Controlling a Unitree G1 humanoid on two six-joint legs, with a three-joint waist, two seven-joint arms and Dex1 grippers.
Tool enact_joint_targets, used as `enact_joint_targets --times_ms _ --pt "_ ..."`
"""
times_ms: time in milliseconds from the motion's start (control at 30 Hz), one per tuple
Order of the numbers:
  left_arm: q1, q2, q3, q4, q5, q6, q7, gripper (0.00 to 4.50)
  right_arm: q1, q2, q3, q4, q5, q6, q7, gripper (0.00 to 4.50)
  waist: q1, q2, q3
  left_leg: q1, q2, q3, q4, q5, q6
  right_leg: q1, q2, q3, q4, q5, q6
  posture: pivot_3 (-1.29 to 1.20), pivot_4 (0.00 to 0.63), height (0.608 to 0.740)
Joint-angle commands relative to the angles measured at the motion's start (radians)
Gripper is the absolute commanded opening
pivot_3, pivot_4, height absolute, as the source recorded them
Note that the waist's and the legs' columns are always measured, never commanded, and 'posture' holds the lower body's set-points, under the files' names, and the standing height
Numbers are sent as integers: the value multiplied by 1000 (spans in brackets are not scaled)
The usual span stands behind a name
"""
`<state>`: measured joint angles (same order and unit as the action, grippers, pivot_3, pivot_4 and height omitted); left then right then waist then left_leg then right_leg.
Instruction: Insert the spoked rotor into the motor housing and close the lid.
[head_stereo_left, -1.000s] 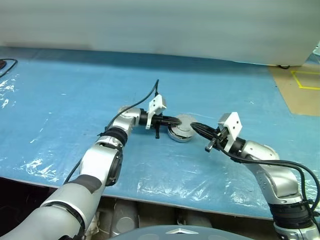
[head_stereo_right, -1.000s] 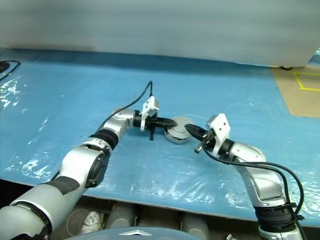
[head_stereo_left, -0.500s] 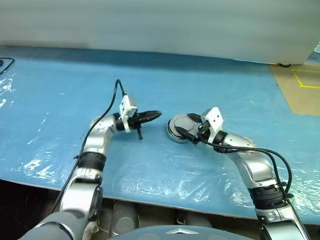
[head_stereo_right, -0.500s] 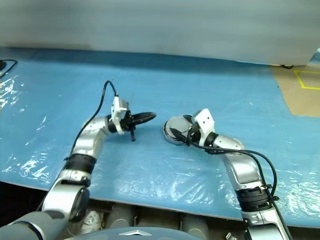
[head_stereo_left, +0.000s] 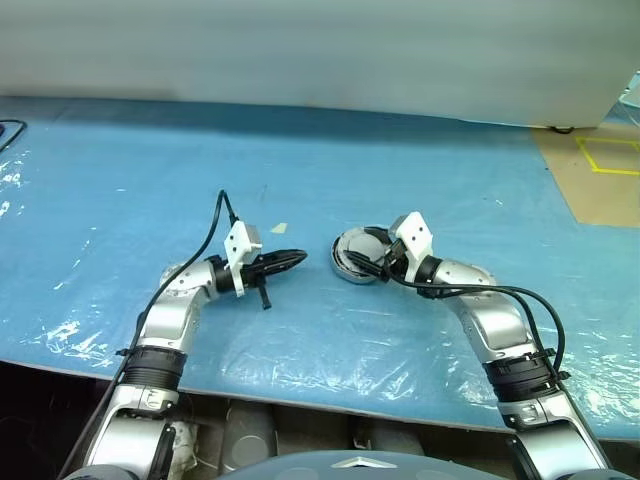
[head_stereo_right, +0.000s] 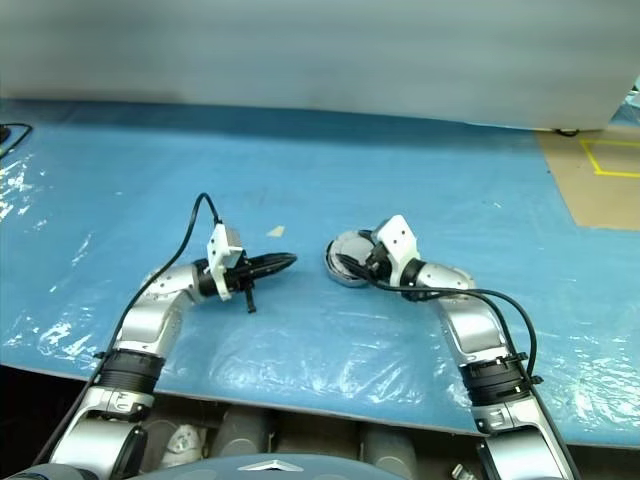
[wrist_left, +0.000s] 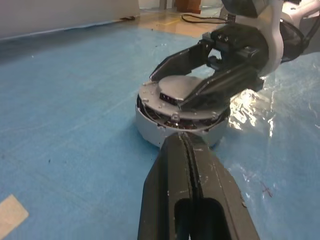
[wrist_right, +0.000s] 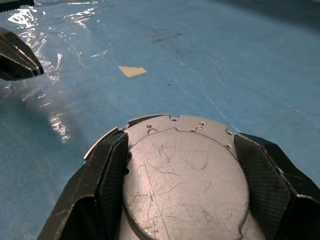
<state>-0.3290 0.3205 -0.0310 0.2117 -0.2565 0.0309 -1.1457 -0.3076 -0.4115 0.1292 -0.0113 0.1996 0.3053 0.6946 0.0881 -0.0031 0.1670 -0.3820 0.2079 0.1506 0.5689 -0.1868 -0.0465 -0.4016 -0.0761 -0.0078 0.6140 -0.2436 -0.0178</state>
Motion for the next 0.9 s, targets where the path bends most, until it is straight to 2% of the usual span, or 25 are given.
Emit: enact_joint_targets --times_ms 33,267,433,900 --pt "8 9 -12 -26 -17 -12 4 0 -10 6 -5 8 0 3 1 2999 -1 0 0 0 0 0 0 0 0 0 0 0 0 0 0 0 150 740" --pt "6 15 -40 5 -2 -36 15 0 -40 48 -3 -72 31 104 -26 2999 -16 0 0 1 0 0 2 0 0 0 0 1 4 0 0 0 150 740" --pt "10 11 -52 4 -9 -37 26 0 -54 57 25 -94 -10 200 -69 2999 -20 0 0 1 0 0 2 0 0 0 0 1 4 0 0 0 150 740" --pt "17 10 -64 15 -7 -40 37 0 -11 95 101 -120 -104 273 -189 2999 -20 0 0 8 -1 3 1 0 -1 2 0 7 5 -1 0 0 150 740"
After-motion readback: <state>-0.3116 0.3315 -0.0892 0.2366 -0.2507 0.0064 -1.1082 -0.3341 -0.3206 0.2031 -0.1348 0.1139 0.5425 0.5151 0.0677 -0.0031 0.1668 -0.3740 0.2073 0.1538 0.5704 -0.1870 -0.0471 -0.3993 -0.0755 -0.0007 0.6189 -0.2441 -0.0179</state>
